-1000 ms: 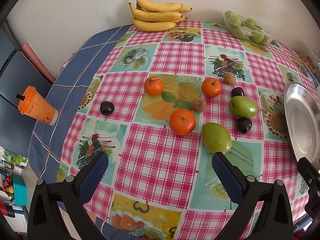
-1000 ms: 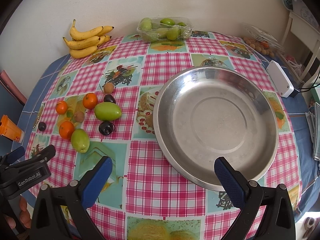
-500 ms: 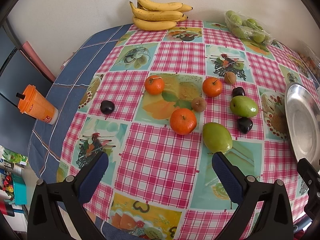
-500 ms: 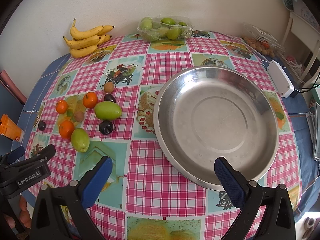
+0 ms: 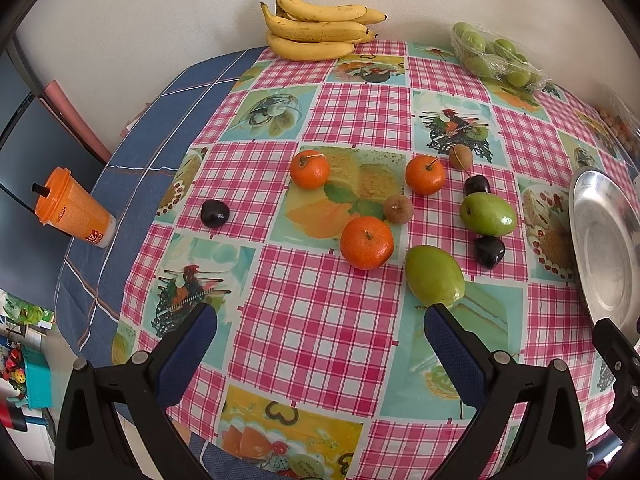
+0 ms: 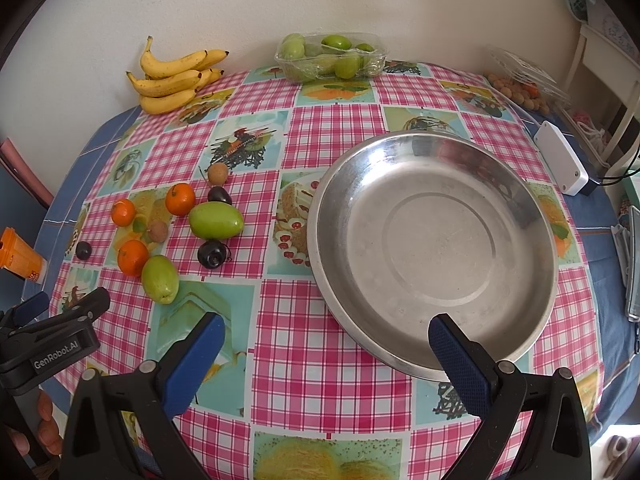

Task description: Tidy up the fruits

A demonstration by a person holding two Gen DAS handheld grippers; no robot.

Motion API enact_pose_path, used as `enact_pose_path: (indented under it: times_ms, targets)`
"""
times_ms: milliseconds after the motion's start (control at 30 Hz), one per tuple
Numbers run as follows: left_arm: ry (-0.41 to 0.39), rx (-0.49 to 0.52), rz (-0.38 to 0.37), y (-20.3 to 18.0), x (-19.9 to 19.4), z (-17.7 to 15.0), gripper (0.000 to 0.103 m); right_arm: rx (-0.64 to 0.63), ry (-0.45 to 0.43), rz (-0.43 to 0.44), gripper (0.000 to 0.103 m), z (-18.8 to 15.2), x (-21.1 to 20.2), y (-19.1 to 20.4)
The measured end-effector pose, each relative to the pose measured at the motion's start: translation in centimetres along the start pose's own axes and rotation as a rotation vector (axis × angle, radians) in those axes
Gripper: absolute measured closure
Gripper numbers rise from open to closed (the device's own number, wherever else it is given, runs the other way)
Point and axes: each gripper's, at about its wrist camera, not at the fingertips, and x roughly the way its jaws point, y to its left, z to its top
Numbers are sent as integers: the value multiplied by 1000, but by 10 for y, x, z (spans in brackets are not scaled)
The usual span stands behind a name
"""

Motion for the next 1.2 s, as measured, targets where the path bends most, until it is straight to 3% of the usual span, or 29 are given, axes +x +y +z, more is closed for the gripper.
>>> enact_pose_path:
  times_ms: [667, 867, 1200]
  targets:
    - [8, -20, -28, 1, -2, 4, 0, -16, 14, 9, 0, 0, 7, 6]
    - [12, -80, -64, 15, -4, 11, 0, -10, 22, 82, 0, 7, 10, 15]
    - [-13, -80, -156, 37, -3, 28, 0, 14, 28, 229, 0, 22, 19, 35]
